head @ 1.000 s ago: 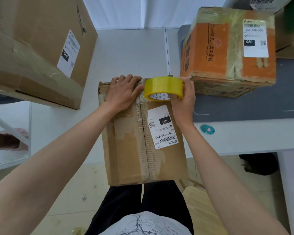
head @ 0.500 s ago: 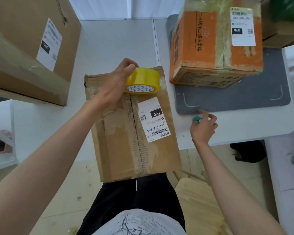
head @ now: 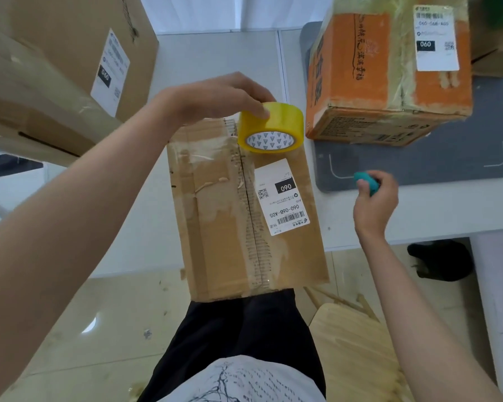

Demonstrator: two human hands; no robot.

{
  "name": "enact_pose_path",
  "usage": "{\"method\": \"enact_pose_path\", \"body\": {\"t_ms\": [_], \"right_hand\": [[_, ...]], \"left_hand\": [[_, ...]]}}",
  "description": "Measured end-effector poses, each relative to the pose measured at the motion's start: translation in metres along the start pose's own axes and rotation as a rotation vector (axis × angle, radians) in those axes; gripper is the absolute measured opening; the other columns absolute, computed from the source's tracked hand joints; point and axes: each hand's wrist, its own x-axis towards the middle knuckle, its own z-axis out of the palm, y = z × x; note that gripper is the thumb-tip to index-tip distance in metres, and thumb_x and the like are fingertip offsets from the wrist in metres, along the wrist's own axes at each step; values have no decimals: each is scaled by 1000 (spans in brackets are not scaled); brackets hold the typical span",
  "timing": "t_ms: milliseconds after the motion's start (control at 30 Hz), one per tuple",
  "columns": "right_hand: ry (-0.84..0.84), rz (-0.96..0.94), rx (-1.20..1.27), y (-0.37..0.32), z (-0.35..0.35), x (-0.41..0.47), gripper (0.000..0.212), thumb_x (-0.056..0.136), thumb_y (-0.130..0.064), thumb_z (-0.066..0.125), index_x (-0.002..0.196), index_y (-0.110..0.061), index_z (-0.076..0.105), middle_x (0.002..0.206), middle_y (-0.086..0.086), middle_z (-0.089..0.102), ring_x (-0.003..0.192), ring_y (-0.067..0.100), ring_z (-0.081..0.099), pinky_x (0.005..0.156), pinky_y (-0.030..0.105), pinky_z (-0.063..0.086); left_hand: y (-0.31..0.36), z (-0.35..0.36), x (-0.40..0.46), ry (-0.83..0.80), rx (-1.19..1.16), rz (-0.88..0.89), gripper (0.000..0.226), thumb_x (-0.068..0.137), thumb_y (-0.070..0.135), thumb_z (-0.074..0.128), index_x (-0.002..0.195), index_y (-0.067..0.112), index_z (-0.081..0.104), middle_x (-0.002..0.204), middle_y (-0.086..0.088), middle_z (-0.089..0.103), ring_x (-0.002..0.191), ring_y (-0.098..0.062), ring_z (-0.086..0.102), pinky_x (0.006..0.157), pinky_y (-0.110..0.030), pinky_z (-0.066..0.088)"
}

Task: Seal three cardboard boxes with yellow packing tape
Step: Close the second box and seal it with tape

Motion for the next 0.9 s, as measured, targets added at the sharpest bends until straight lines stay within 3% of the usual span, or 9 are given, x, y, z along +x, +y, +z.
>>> {"method": "enact_pose_path", "body": {"t_ms": [67,133,300,367,433,500,633,800,900], "right_hand": [[-8,-45,190,-35,-7,-14,12,104,-14,49,116,-11,46,108,8,66,82,18,67,71,29,57],[-88,-68,285,-68,-6,-33,11,107,-18,44,116,-13,42,96,8,67,68,16,63,61,30,52],[-447,-182,221,-119,30,-90,12,108,-17,36,117,-21,43,92,6,56,70,4,51,61,18,42],[-509,-273,169,-128,47,-102,14,110,-17,35,121,-20,43,95,-4,53,79,1,52,67,10,40],[-549,-319,125,-131,64,-107,18,110,-19,35,125,-16,43,92,-10,50,77,1,51,63,13,37],[-540,-334,91,-133,79,-107,25,110,-23,36,132,-13,42,94,-7,54,70,3,51,58,17,34],[-416,-406,31,-131,100,-106,29,109,-24,42,133,-7,45,107,7,62,86,18,62,67,30,48],[-335,-439,43,-122,108,-107,23,107,-22,48,122,-5,49,99,1,58,80,10,56,64,18,42],[-306,-449,64,-118,109,-105,21,107,-21,49,119,-5,50,98,6,59,77,8,53,63,13,43]], "left_hand": [[2,-5,2,-27,25,-16,31,102,26,58,132,23,66,126,10,67,122,-12,57,110,-33,38],[3,-6,2,-43,9,-2,33,102,26,58,134,21,65,124,8,69,119,-12,61,110,-34,42],[4,-1,2,-31,-35,42,32,104,24,55,134,16,64,124,-1,70,113,-16,66,104,-36,52],[6,1,2,-20,-26,48,32,104,26,55,134,16,64,123,0,70,110,-14,67,101,-33,54],[9,2,2,-12,-8,46,33,103,29,56,134,18,64,121,2,71,105,-9,67,96,-29,55],[11,2,3,-7,10,52,34,103,31,57,133,18,65,120,2,71,103,-8,68,93,-28,57],[16,3,8,-14,47,66,33,102,34,59,130,19,68,120,0,70,109,-16,67,98,-37,56],[21,5,8,-12,83,45,32,101,41,59,124,19,68,118,2,69,111,-18,64,100,-37,53],[11,10,4,-31,12,51,38,102,45,55,127,18,65,119,4,67,108,-10,64,90,-21,53]]}}
